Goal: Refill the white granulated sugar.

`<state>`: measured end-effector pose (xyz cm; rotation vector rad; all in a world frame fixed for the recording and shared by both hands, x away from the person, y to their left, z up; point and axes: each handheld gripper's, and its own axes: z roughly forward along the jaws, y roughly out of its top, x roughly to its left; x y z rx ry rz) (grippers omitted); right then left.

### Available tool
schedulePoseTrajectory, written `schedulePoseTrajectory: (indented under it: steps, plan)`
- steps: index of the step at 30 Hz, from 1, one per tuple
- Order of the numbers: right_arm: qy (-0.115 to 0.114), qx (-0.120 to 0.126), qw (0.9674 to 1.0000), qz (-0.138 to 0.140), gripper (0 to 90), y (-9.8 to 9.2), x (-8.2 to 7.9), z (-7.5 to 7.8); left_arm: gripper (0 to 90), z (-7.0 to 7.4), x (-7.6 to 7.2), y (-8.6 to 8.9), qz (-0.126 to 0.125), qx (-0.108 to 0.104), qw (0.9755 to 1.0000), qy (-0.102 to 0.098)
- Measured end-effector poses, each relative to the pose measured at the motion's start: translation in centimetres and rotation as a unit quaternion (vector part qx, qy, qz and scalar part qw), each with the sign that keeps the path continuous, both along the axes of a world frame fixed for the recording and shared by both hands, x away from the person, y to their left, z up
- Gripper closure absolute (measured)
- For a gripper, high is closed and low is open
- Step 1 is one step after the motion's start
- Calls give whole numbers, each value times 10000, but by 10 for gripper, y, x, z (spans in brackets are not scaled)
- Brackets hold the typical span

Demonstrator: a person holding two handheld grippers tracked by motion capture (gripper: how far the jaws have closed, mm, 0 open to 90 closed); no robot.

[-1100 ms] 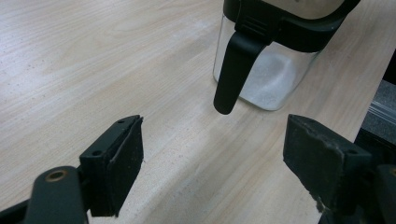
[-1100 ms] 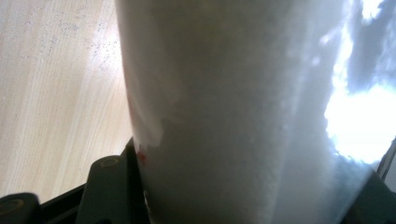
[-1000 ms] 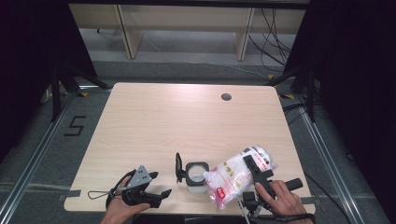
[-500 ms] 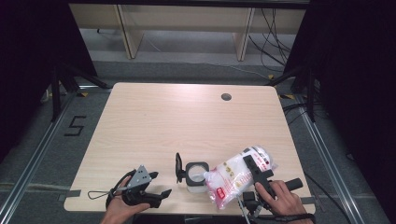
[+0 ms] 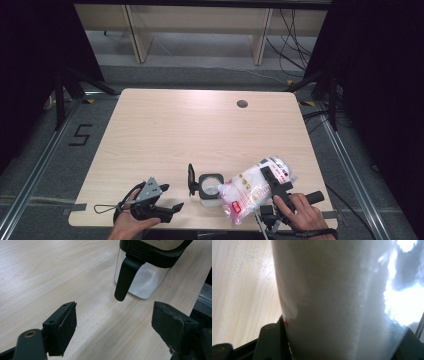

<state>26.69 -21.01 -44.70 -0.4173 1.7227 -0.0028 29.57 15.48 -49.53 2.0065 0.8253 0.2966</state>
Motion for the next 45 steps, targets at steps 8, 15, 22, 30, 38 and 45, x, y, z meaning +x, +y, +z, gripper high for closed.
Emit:
schedulePoseTrajectory:
  steps: [8,15,22,30,38,45]
  plan:
    - [87,178,9997,-110,420,-1,-1,-2,197,0,0,0,-5,-5,10000,-2]
    - [24,225,9997,-20,420,-2,0,-1,197,0,0,0,-1,0,10000,2]
    - [14,205,9998,-2,420,-2,0,-1,197,0,0,0,4,-4,10000,4]
    - [27,243,9997,-53,420,-3,-1,-2,198,0,0,0,15,3,10000,-5]
    - [-82,85,9999,82,420,-1,0,2,198,0,1,-1,-71,-10,10000,-68]
    - [-7,77,10000,7,421,-2,0,2,198,-1,0,0,-7,-46,10000,-14]
